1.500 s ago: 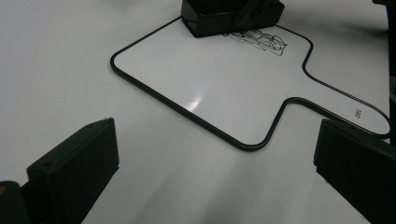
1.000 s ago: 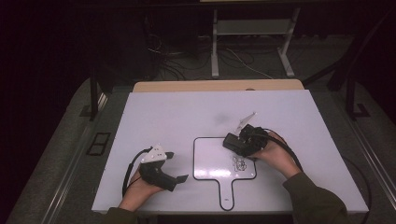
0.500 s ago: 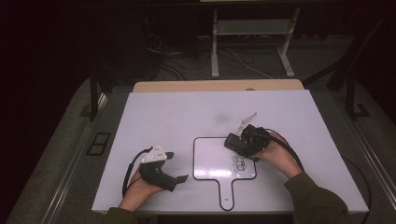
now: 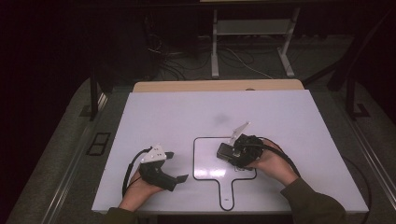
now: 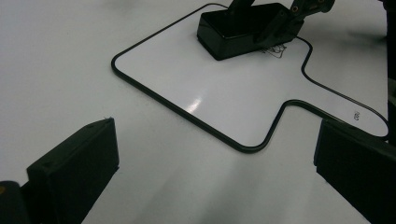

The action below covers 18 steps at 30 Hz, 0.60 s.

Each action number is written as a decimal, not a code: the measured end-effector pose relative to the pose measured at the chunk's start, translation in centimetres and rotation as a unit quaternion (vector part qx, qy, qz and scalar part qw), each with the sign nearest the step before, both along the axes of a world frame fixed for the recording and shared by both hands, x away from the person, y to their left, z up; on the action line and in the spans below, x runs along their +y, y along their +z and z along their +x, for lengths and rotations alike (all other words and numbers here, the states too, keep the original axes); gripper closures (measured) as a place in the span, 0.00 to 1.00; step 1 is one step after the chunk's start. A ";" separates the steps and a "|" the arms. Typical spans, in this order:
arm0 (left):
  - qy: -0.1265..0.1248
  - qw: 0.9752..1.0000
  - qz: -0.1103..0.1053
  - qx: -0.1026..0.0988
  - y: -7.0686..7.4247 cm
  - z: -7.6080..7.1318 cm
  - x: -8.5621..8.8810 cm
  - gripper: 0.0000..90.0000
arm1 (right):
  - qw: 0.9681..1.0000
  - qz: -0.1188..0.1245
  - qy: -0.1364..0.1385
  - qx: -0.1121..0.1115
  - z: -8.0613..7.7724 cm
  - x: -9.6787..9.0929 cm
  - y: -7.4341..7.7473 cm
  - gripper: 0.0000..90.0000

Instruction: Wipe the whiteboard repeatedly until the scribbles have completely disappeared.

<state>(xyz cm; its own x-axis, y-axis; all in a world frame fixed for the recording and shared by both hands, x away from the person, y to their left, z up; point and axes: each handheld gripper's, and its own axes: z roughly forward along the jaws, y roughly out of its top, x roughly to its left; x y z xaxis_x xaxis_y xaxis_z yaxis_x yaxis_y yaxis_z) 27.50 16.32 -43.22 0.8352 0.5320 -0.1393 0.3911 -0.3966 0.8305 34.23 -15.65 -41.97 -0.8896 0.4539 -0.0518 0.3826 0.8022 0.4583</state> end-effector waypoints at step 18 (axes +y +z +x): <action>-0.001 1.000 0.000 0.001 0.0 0.0 0.0 0.00 | 0.999 -0.011 -0.039 -0.008 1.3 -2.5 0.0 0.43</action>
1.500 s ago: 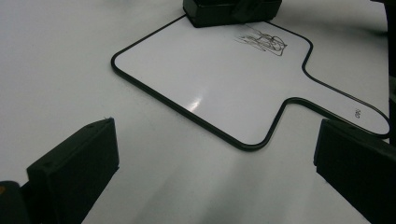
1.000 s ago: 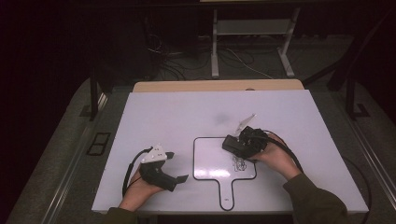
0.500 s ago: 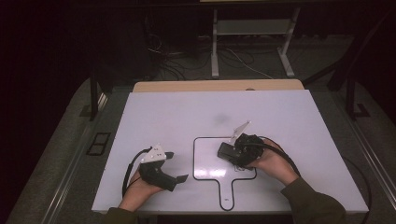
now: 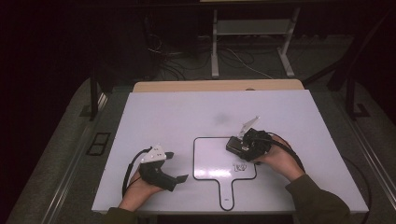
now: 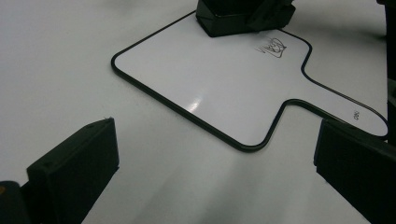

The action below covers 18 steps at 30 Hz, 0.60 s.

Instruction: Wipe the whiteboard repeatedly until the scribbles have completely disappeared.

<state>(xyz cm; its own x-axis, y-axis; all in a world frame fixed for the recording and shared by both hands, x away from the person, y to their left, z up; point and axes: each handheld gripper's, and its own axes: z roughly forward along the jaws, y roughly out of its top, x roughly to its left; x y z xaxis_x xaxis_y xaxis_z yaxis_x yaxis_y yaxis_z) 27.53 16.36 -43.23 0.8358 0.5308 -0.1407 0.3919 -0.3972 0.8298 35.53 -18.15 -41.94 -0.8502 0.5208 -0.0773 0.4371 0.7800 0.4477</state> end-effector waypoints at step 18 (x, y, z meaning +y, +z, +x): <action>0.001 1.000 0.000 -0.001 0.0 -0.1 -0.1 0.00 | 0.997 0.002 0.071 0.015 -3.9 2.6 0.1 0.43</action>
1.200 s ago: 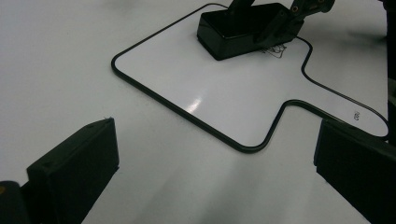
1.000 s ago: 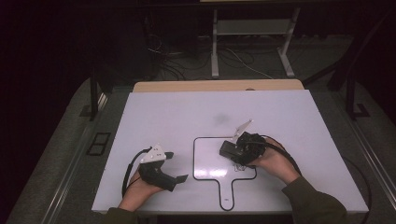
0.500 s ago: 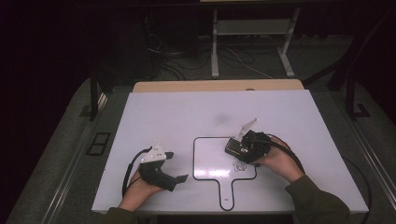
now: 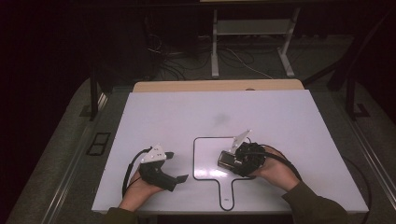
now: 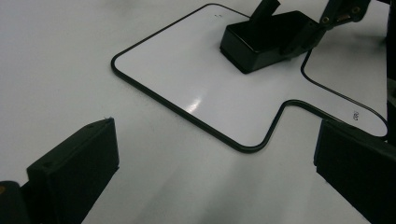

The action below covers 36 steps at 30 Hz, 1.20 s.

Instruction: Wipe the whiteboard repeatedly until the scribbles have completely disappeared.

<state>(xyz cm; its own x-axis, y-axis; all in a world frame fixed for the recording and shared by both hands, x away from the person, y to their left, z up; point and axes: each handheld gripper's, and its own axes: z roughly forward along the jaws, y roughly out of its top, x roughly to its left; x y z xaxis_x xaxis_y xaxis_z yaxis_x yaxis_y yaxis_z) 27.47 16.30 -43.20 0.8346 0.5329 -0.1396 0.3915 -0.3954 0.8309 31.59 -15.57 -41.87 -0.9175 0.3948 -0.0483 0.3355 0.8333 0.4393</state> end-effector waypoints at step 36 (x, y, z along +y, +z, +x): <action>-0.001 1.000 0.001 0.001 0.0 0.0 -0.1 0.00 | 0.999 -0.012 -0.042 -0.007 0.8 -1.4 0.1 0.43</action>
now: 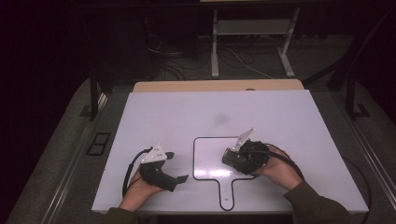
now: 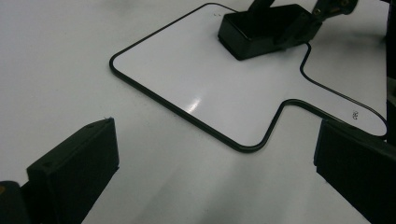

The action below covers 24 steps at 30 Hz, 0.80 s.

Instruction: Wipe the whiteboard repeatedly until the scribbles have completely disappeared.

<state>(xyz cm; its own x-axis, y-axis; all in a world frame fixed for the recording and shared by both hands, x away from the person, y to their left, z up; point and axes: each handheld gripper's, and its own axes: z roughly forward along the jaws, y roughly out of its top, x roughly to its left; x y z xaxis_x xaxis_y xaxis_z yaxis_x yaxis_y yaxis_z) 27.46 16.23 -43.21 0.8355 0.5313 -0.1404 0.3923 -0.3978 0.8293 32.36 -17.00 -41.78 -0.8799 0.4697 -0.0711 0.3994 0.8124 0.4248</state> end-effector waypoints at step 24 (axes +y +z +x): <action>-0.003 1.000 0.005 0.002 -0.2 0.1 -0.1 0.00 | 0.996 -0.009 -0.093 -0.014 7.3 -2.0 -0.2 0.43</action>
<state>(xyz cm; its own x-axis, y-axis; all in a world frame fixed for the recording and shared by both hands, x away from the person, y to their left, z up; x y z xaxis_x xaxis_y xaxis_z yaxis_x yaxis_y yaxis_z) 27.58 16.16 -43.37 0.8380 0.5278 -0.1384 0.3935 -0.4086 0.8235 39.64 -18.98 -41.95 -0.7760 0.6221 -0.1041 0.5314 0.7337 0.4235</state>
